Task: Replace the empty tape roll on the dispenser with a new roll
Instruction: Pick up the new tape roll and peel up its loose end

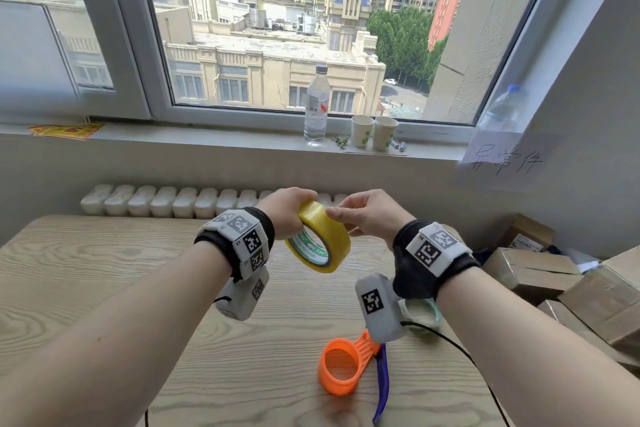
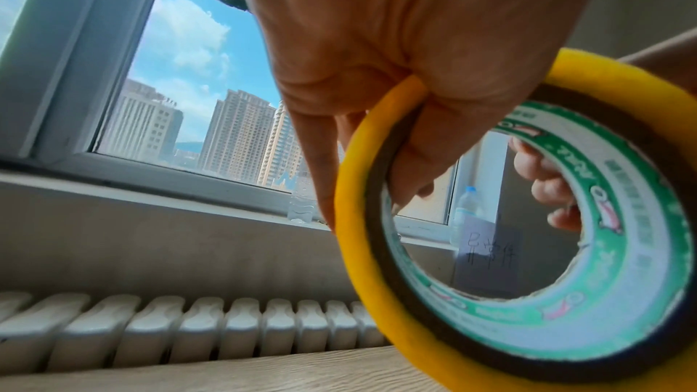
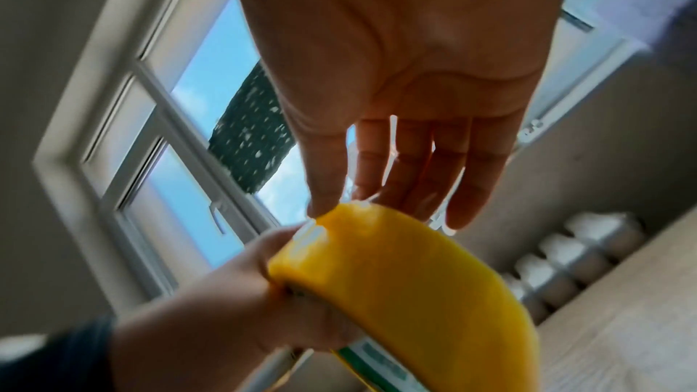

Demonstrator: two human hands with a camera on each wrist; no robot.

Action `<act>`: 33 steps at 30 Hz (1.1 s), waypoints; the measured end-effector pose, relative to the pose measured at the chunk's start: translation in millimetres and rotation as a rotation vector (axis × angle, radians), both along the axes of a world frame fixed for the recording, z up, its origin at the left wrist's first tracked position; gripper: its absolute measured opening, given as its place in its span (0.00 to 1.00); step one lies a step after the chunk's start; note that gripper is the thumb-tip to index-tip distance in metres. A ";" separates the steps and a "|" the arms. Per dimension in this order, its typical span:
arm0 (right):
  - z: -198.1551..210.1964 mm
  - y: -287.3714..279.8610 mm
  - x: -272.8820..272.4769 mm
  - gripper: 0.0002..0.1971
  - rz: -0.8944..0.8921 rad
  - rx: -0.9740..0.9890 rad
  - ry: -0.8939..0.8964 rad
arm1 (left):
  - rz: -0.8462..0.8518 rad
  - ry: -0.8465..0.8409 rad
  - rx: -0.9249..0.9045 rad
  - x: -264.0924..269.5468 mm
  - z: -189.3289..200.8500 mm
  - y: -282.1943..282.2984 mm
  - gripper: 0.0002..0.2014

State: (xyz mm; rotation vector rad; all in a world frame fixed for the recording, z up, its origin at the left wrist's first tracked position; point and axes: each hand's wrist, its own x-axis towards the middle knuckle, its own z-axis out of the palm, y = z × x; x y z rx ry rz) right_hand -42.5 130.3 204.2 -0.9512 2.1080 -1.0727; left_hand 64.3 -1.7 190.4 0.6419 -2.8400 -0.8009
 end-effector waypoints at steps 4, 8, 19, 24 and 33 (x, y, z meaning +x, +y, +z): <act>6.1 3.0 -2.1 0.02 0.006 -0.049 -0.182 | -0.003 0.042 0.017 0.3 -2.8 -2.6 0.15; 8.4 5.8 -1.2 0.04 -0.025 -0.104 -0.350 | -0.010 0.096 0.027 -1.5 -3.8 -2.8 0.12; 6.4 10.3 3.3 0.09 -0.078 -0.170 -0.607 | -0.023 0.154 0.042 -0.7 -4.0 -0.8 0.12; 4.7 9.7 5.8 0.06 -0.110 -0.217 -0.604 | -0.009 0.158 0.042 -1.1 -3.6 -0.5 0.14; 7.6 15.8 7.1 0.07 -0.109 -0.213 -0.666 | -0.018 0.164 0.049 1.5 -5.2 3.5 0.12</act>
